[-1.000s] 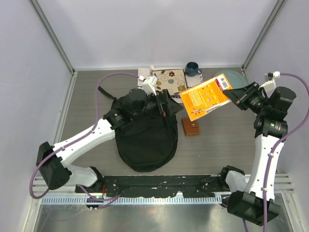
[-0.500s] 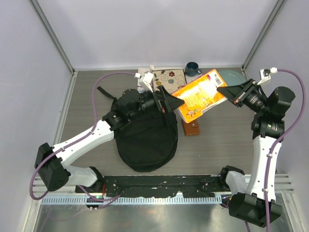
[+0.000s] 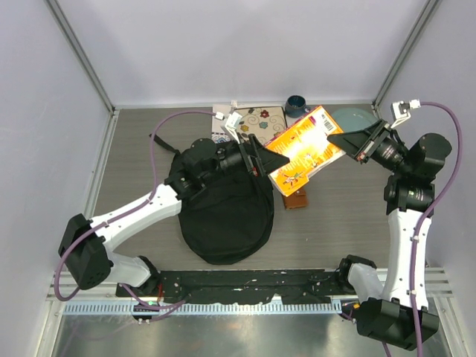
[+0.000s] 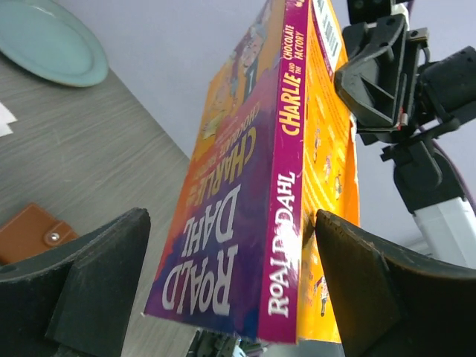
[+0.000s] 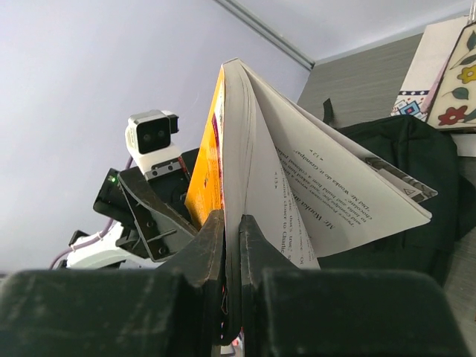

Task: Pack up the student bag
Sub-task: Pick up the book from the center of the board.

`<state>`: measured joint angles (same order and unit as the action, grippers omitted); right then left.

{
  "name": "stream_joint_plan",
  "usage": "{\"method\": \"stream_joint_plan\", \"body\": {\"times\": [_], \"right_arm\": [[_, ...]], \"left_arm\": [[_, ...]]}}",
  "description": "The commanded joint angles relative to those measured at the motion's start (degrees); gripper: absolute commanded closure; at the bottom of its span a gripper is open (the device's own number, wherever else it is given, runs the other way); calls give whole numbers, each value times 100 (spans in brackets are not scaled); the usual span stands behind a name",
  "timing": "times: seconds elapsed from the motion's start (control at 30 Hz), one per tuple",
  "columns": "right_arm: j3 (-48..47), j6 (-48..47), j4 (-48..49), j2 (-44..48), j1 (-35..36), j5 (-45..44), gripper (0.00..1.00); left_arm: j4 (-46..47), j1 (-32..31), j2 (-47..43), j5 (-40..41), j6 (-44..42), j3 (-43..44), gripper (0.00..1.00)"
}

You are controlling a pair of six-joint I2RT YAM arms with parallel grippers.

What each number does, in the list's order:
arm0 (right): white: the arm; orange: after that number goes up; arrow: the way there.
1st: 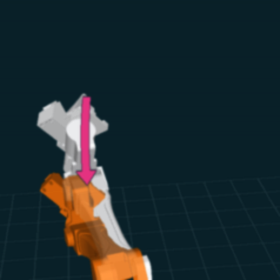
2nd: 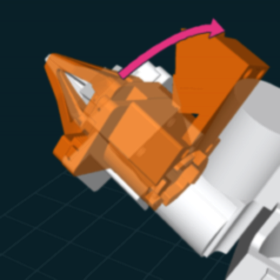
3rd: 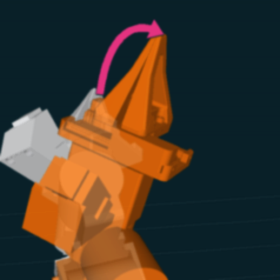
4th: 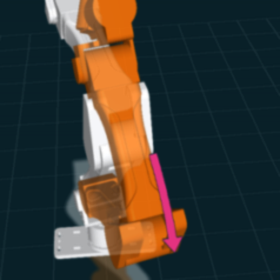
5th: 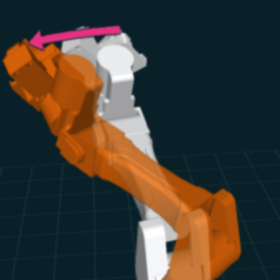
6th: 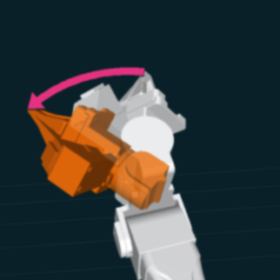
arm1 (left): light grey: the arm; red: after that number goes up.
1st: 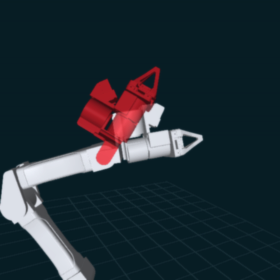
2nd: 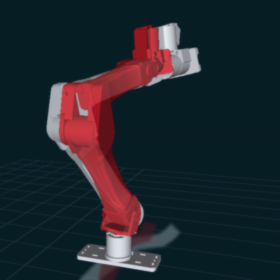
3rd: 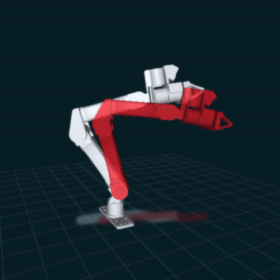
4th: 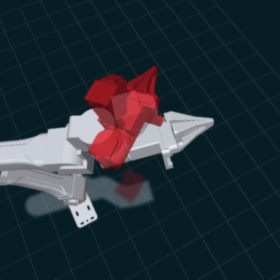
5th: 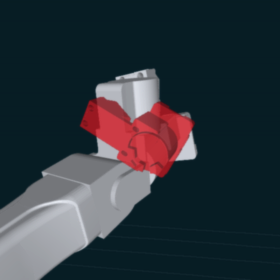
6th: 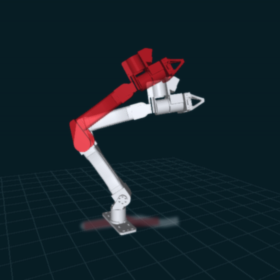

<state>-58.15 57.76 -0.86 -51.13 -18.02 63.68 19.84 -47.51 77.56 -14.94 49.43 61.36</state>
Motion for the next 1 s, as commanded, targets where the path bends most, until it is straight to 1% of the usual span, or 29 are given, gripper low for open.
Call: {"method": "stream_joint_plan", "body": {"times": [0.0, 0.07, 0.1, 0.17, 0.2, 0.23, 0.27, 0.3, 0.33, 0.37, 0.4, 0.43, 0.47, 0.5, 0.53, 0.57, 0.6, 0.67, 0.77, 0.83, 0.9, 0.97], "right_arm": [[23, 236, 482, -54, 53, 180, 100], [102, 210, 482, -81, 53, 162, 100], [120, 192, 464, -90, 53, 154, 100], [164, 18, 290, -116, 53, 92, 97], [155, -79, 175, -133, 53, 40, 88], [129, -228, 122, -134, 44, -22, 81], [111, -369, -348, -151, 44, -83, 73], [76, -736, -562, -160, 44, -284, 55], [-20, -931, -790, -177, 44, -399, 47], [-90, -1142, -1341, -186, 44, -583, 40], [-187, -1736, -1703, -186, 44, -1002, 27], [-432, -2037, -2081, -230, 44, -1302, 22], [-547, -2380, -2737, -230, 44, -1549, 21], [-653, -2870, -2996, -248, 44, -1752, 20], [-810, -3119, -3199, -257, 44, -2058, 20], [-873, -3269, -3505, -248, 44, -2157, 20], [-908, -3367, -3587, -248, 44, -2236, 20], [-882, -3412, -3527, -178, 44, -2045, 20], [-698, -3201, -3185, 58, 70, -1517, 20], [-462, -3122, -2852, 243, 114, -1394, 20], [-277, -2990, -2631, 525, 237, -1367, 16], [-127, -2902, -2533, 630, 281, -1358, 15]], "left_arm": [[785, 5, 84, -579, 84, 192, 14], [794, 13, 49, -615, 128, 139, 29], [803, 13, 31, -607, 137, 113, 42], [811, 13, -65, -589, 137, 34, 55], [794, 13, -100, -580, 128, 25, 67], [742, 13, -144, -537, 111, 25, 72], [593, 13, -214, -502, 50, 16, 79], [479, 13, -250, -475, -3, 33, 89], [330, 13, -285, -431, -56, 68, 93], [6, 13, -320, -405, -126, 130, 96], [-206, 13, -416, -352, -283, 165, 100], [-443, 22, -487, -291, -363, 200, 100], [-837, 22, -557, -125, -477, 227, 100], [-1041, 31, -723, -45, -643, 227, 100], [-1234, 48, -829, 25, -741, 227, 100], [-1619, 75, -908, 165, -820, 218, 100], [-1858, 92, -1101, 245, -882, 209, 100], [-2559, 145, -1286, 456, -1058, 175, 100], [-3124, 268, -1690, 536, -1199, -27, 100], [-3397, 364, -1971, 562, -1225, -133, 100], [-3723, 391, -2165, 510, -1234, -230, 100], [-3960, 400, -2419, 527, -1217, -344, 100]]}}
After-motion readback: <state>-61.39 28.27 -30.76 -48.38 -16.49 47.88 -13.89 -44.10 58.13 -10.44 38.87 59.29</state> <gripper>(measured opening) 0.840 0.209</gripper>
